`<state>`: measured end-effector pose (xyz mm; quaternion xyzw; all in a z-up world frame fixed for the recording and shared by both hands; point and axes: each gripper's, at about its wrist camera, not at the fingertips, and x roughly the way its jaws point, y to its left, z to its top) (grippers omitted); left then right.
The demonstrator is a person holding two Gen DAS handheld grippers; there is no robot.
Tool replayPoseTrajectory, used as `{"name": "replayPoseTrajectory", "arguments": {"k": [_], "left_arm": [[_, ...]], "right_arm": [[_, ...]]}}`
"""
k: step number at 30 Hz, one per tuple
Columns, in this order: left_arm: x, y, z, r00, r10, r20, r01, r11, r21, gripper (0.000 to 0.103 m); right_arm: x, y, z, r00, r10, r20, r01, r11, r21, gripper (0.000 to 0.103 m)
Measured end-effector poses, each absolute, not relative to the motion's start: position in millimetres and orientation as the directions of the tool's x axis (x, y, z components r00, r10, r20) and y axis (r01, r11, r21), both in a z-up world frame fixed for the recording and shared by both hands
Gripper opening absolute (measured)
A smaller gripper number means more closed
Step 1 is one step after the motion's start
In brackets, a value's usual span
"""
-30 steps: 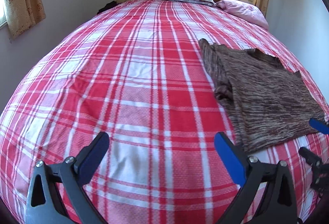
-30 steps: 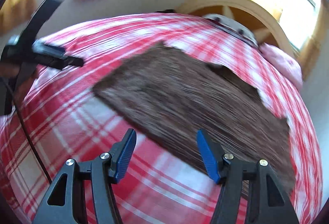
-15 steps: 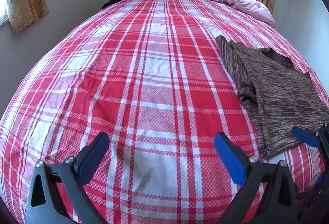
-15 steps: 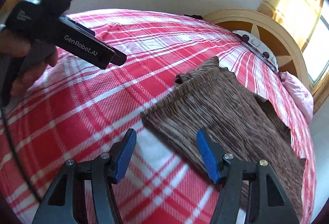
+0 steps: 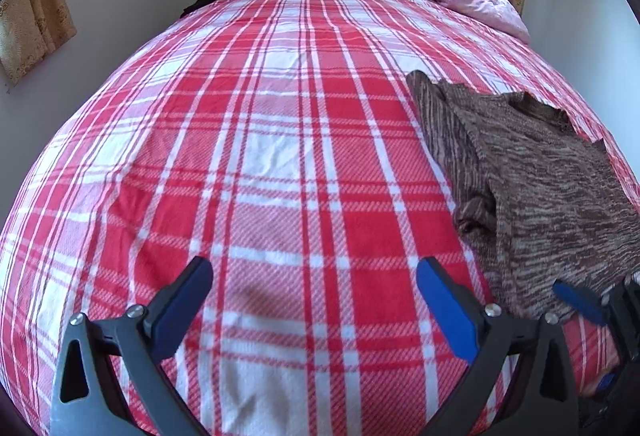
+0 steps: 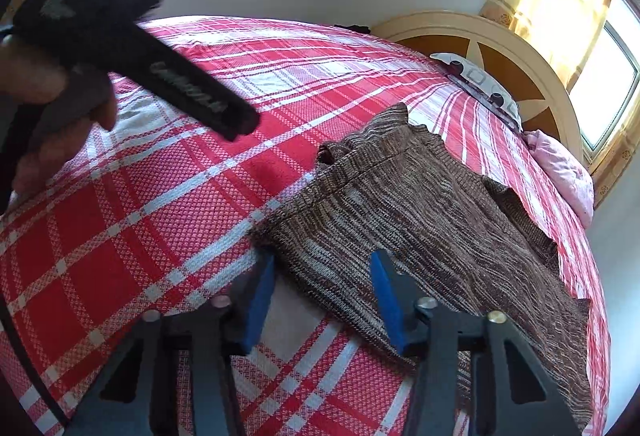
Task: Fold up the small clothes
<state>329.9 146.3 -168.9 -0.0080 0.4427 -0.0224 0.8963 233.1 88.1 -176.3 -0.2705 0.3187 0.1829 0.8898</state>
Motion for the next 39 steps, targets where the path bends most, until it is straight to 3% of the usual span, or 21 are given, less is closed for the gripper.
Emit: {"name": "replayPoseTrajectory", "arguments": {"k": [6,10,16,21,25,29,33,34,39], "left_arm": [[344,140,-164,0.623,-0.086,-0.778,0.066,0.996,-0.058,0.103],[360,133,-162,0.623,-0.178,-0.762,0.110,0.984,-0.140,0.103],[390,113,-157,0.618,-0.310,-0.722,0.181,0.950,-0.253,0.103],[412,92,-156,0.595,-0.350,-0.724,0.240,0.936,-0.256,0.101],[426,81,-164,0.563,-0.358,-0.744,0.263,0.932,-0.249,0.081],[435,78,-171,0.544,-0.373,-0.751,0.259,0.927,-0.272,0.078],[436,73,-172,0.520,-0.409,-0.750,0.290,0.910,-0.296,0.026],[435,73,-171,0.515,-0.425,-0.744,0.296,0.903,-0.311,0.019],[434,78,-170,0.510,-0.457,-0.729,0.267,0.889,-0.371,0.012]], "right_arm": [[236,83,-177,0.726,0.156,-0.670,-0.486,0.805,-0.340,0.034],[238,82,-178,0.729,0.150,-0.667,-0.478,0.810,-0.340,0.032],[235,85,-180,0.740,0.134,-0.659,-0.470,0.804,-0.364,0.018],[235,85,-181,0.739,0.133,-0.661,-0.467,0.808,-0.359,0.017],[236,86,-182,0.739,0.130,-0.661,-0.466,0.807,-0.363,0.017],[237,86,-183,0.739,0.129,-0.662,-0.466,0.807,-0.363,0.017],[239,86,-182,0.738,0.132,-0.662,-0.467,0.808,-0.359,0.017],[239,86,-182,0.737,0.134,-0.662,-0.467,0.809,-0.357,0.016],[239,82,-182,0.736,0.142,-0.662,-0.466,0.815,-0.344,0.012]]}}
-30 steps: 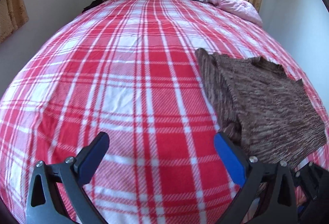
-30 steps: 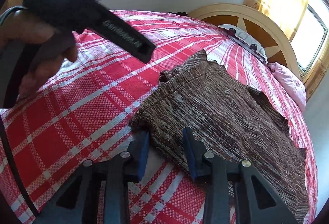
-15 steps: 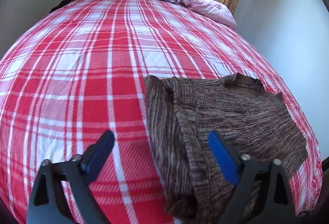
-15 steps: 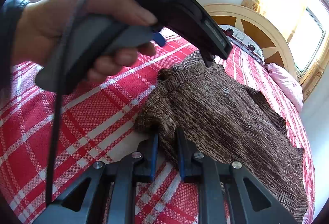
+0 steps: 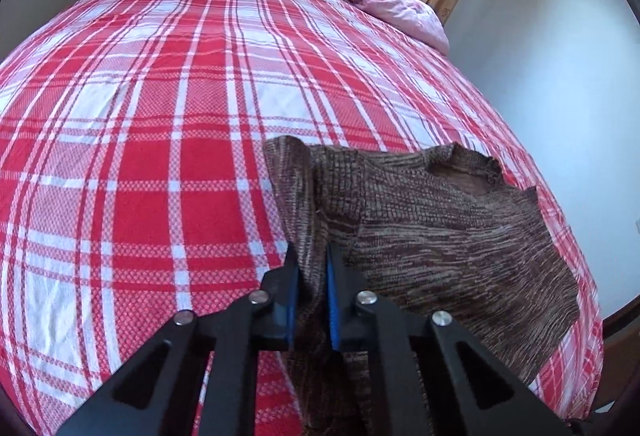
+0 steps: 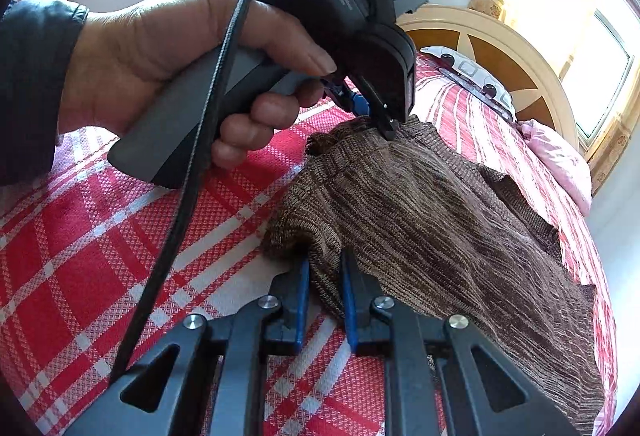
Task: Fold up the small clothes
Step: 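Grasp the folded sweater edge with the left gripper, then lift the edge with the left gripper and fold it over the sweater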
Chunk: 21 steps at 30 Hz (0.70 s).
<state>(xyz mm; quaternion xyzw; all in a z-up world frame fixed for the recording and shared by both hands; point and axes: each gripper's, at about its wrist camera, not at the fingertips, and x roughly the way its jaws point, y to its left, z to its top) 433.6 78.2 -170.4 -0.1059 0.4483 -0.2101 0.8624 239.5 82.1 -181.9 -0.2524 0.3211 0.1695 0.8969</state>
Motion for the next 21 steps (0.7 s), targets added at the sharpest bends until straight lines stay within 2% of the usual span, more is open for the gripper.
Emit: {"name": "replayPoseTrajectory", "arguments": {"k": [4,8,21], "left_arm": [[432,82,-169,0.506,-0.473,-0.721,0.233,0.880,-0.413,0.011],[431,86,-161,0.517,-0.495,-0.699,0.231,0.867,-0.442,0.010],[424,69,-119,0.566,-0.585,-0.581,0.272,0.798,-0.538,0.010]], "right_arm": [[244,73,-180,0.733,0.157,-0.662,-0.470,0.821,-0.325,0.009],[244,56,-167,0.719,0.216,-0.660,-0.466,0.855,-0.227,0.008],[235,-13,-134,0.756,0.292,-0.586,-0.380,0.925,-0.029,0.008]]}}
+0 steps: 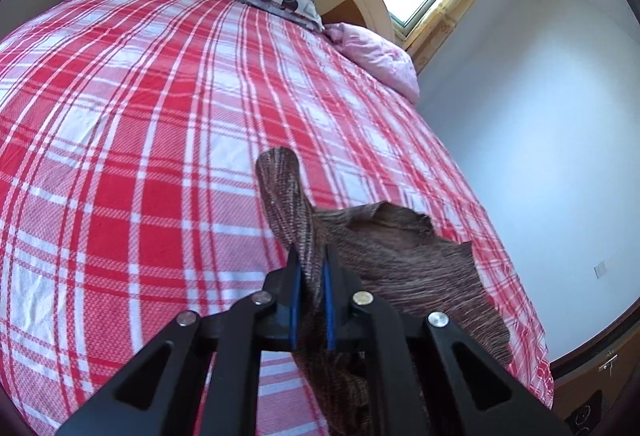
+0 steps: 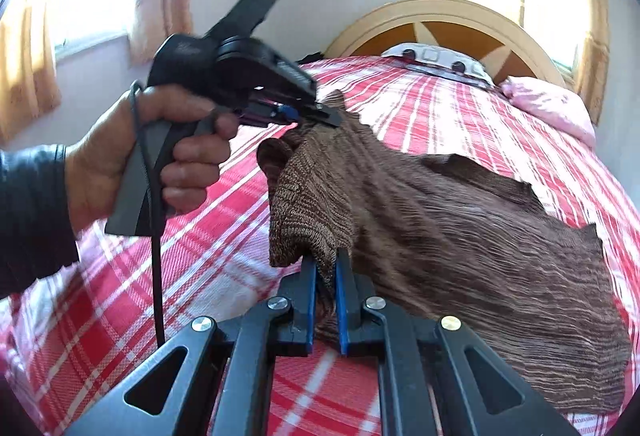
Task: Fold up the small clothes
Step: 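Lift the edge with the left gripper and fold it over the sweater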
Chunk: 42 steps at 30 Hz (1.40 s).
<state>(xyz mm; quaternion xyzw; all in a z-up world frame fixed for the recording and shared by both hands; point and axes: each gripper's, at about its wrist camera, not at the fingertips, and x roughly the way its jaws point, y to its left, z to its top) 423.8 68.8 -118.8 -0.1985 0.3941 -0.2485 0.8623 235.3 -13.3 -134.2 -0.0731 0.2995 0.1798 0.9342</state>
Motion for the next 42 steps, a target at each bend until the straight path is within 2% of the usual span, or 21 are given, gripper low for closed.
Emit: {"name": "replayPoseTrajectory", "arguments": {"k": [7,17,23,29,36,42], "left_arm": [[424,39,-92,0.578,-0.623,-0.527,0.324,0.768,-0.552,0.009],[419,-38,-60,0.543,-0.682,-0.490,0.446,0.729,-0.519,0.009],[417,-89,-60,0.504,-0.702,-0.504,0.491,0.713,-0.501,0.009],[420,-141,-71,0.453,-0.711,-0.538,0.521,0.701,-0.487,0.009],[419,-194,-101,0.397,-0.672,-0.626,0.537,0.723,-0.436,0.009],[417,-226,-115,0.369,-0.659,-0.656,0.541,0.726,-0.424,0.009]], "right_arm": [[222,-38,-118,0.800,0.300,-0.520,-0.347,0.938,0.008,0.008],[202,-98,-101,0.836,0.273,-0.476,-0.273,0.959,0.070,0.007],[197,-144,-97,0.853,0.237,-0.466,-0.206,0.972,0.116,0.007],[191,-188,-108,0.843,0.210,-0.495,-0.145,0.975,0.166,0.007],[199,-239,-139,0.788,0.251,-0.563,-0.069,0.943,0.325,0.007],[198,-268,-158,0.753,0.272,-0.600,-0.001,0.911,0.412,0.007]]}}
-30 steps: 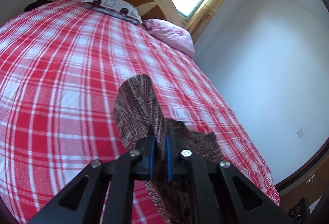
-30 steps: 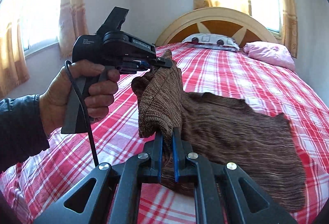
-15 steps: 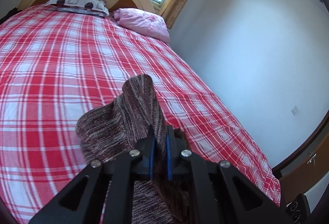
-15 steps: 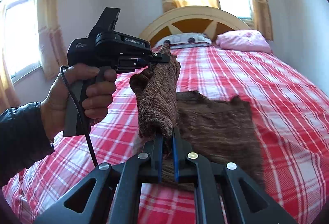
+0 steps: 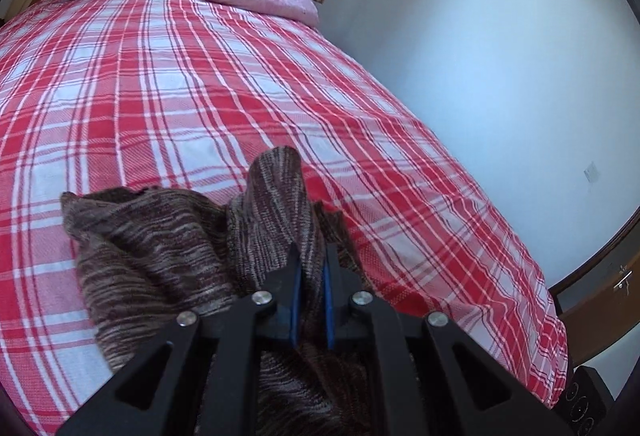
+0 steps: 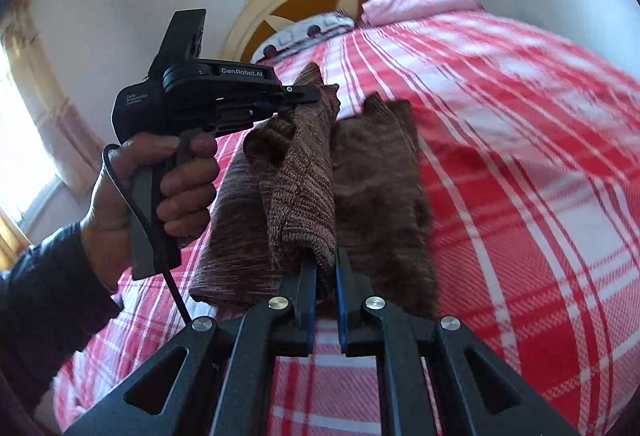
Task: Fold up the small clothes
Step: 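Lift the edge with the left gripper and fold it over the sweater, then open the left gripper and release the folded sweater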
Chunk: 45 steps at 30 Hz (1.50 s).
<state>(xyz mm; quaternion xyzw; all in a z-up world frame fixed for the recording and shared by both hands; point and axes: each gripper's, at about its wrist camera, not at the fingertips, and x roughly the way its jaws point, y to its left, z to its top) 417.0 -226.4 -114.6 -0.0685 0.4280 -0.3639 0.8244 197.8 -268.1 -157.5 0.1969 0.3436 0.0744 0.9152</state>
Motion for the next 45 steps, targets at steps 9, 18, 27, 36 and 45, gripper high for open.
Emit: {"name": "replayPoseTrajectory", "arguments": {"k": [9,18,27,36,45], "left_arm": [[389,-243,-88,0.433,-0.626,-0.649,0.608,0.734,-0.303,0.040],[334,-167,-114,0.567,-0.455,-0.687,0.571,0.818,-0.071,0.067],[330,-162,-153,0.553,-0.376,-0.744,0.507,0.860,-0.058,0.077],[338,-127,-163,0.515,-0.487,-0.706,0.446,0.855,-0.265,0.094],[340,-119,-167,0.513,-0.508,-0.692,0.411,0.853,-0.321,0.099]], "right_arm": [[183,-314,-179,0.737,0.347,-0.579,0.077,0.809,0.583,0.008],[167,-314,-131,0.840,0.170,-0.515,0.083,0.898,0.431,0.036],[282,-273,-132,0.721,0.259,-0.642,-0.011,0.932,0.363,0.052],[283,-279,-121,0.690,0.176,-0.702,0.002,0.969,0.245,0.052],[384,-277,-146,0.556,0.167,-0.814,0.062,0.969,0.241,0.052]]}}
